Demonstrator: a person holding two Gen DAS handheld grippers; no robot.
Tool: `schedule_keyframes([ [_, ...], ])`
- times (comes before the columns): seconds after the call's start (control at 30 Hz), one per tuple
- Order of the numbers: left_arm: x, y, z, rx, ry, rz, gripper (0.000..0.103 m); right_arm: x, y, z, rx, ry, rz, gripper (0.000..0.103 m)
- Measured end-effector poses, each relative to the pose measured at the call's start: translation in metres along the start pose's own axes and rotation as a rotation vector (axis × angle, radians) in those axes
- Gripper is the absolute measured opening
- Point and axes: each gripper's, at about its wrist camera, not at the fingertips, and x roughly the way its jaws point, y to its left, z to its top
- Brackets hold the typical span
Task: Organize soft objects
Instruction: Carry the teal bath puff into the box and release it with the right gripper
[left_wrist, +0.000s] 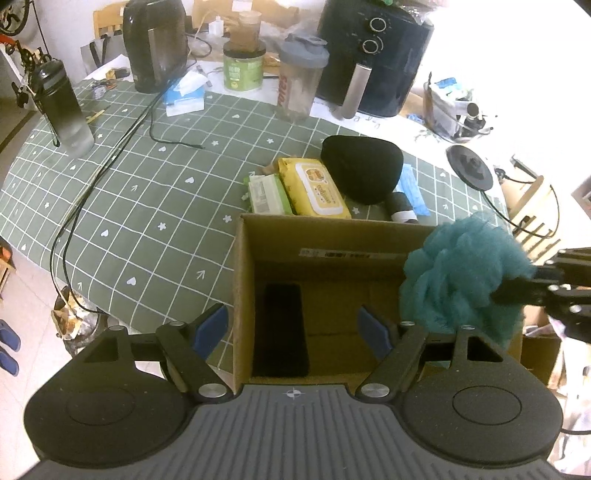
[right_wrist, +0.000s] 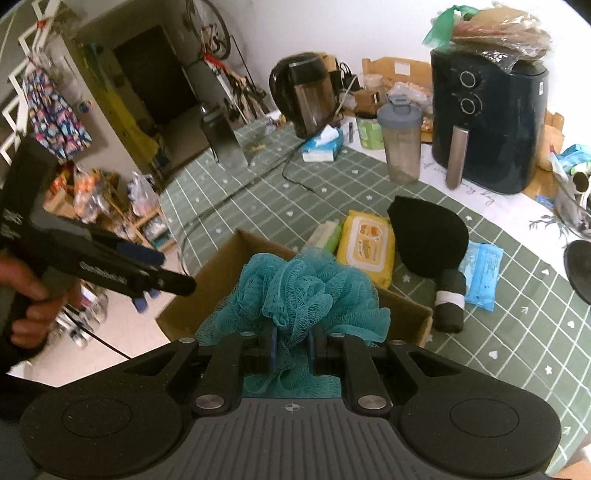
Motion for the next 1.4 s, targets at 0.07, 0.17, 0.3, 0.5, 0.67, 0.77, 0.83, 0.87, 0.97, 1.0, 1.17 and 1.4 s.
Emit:
schedule_keyframes([
  [0.07, -0.001, 0.0, -0.001, -0.001, -0.002, -0.001, 0.077, 0.005, 0.003, -0.001, -0.013, 0.018, -0.018, 0.018],
  [0.17, -0.002, 0.001, -0.001, -0.005, -0.004, -0.003, 0.077, 0.013, 0.005, -0.001, -0.02, 0.045, -0.039, 0.018],
  [0.3, -0.002, 0.002, -0.001, -0.017, -0.005, -0.002, 0.077, 0.026, 0.009, -0.002, -0.047, 0.081, -0.095, 0.018],
  [0.5, -0.001, 0.003, -0.001, -0.026, -0.004, -0.001, 0.077, 0.05, 0.019, -0.006, -0.092, 0.143, -0.161, 0.018],
  [0.67, -0.001, 0.004, 0.0, -0.028, -0.005, -0.001, 0.077, 0.066, 0.023, -0.01, -0.102, 0.174, -0.191, 0.018],
  [0.77, -0.001, 0.004, 0.001, -0.031, -0.005, 0.001, 0.077, 0.072, 0.024, -0.011, -0.108, 0.177, -0.201, 0.018],
  [0.83, -0.001, 0.004, 0.001, -0.03, -0.005, 0.001, 0.077, 0.073, 0.025, -0.012, -0.101, 0.177, -0.195, 0.018],
  [0.87, -0.001, 0.004, 0.001, -0.03, -0.005, 0.001, 0.077, 0.073, 0.024, -0.012, -0.096, 0.176, -0.191, 0.018],
  [0.97, -0.001, 0.004, 0.001, -0.029, -0.005, 0.003, 0.077, 0.074, 0.024, -0.012, -0.094, 0.178, -0.193, 0.018],
  [1.0, -0.001, 0.005, 0.001, -0.029, -0.005, 0.004, 0.077, 0.074, 0.024, -0.012, -0.093, 0.179, -0.192, 0.019],
  [1.17, -0.001, 0.005, 0.002, -0.029, -0.005, 0.002, 0.077, 0.072, 0.026, -0.012, -0.112, 0.17, -0.199, 0.035],
  [1.4, -0.001, 0.005, 0.002, -0.025, -0.006, -0.012, 0.077, 0.063, 0.028, -0.009, -0.13, 0.114, -0.22, 0.102],
])
